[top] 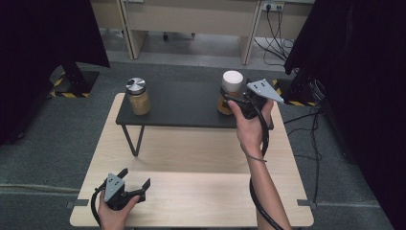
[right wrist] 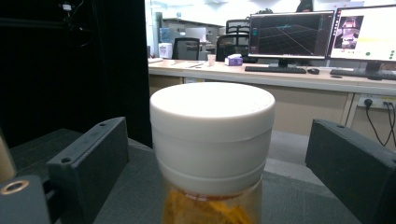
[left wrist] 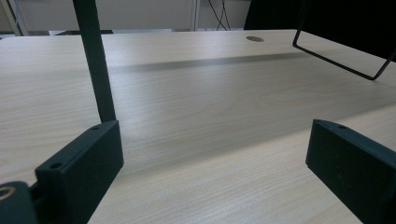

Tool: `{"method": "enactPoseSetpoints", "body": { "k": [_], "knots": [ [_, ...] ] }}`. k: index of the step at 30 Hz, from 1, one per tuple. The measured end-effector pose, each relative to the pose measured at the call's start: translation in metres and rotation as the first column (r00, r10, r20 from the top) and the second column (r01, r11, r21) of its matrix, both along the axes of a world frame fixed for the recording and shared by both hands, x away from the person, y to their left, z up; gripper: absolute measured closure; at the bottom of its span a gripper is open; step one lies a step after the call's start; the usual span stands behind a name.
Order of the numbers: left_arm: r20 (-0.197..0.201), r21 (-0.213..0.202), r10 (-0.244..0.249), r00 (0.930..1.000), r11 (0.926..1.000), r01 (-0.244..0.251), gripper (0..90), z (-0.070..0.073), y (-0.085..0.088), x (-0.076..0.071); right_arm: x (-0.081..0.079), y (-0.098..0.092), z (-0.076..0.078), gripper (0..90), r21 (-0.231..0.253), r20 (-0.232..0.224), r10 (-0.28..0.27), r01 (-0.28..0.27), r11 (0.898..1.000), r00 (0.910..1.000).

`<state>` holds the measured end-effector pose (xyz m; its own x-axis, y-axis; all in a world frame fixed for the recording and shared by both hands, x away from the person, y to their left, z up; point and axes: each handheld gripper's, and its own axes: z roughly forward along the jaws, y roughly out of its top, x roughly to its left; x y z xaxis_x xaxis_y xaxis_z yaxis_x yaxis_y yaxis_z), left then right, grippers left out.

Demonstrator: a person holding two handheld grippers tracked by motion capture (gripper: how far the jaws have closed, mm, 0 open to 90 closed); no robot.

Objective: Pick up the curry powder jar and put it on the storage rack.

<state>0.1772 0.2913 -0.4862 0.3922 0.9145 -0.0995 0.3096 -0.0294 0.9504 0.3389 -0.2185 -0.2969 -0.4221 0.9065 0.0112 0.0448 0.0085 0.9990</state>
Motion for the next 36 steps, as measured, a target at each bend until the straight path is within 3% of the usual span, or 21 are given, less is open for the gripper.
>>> {"method": "enactPoseSetpoints", "body": {
  "k": [36],
  "knots": [
    [-0.004, 0.008, -0.001, 1.0000, 1.0000, 0.001, 3.2, -0.001, -0.002, -0.001, -0.071, -0.022, -0.032, 6.0, 0.026, 0.050, 0.021, -0.023, 0.999, 0.9985]
  ]
}}
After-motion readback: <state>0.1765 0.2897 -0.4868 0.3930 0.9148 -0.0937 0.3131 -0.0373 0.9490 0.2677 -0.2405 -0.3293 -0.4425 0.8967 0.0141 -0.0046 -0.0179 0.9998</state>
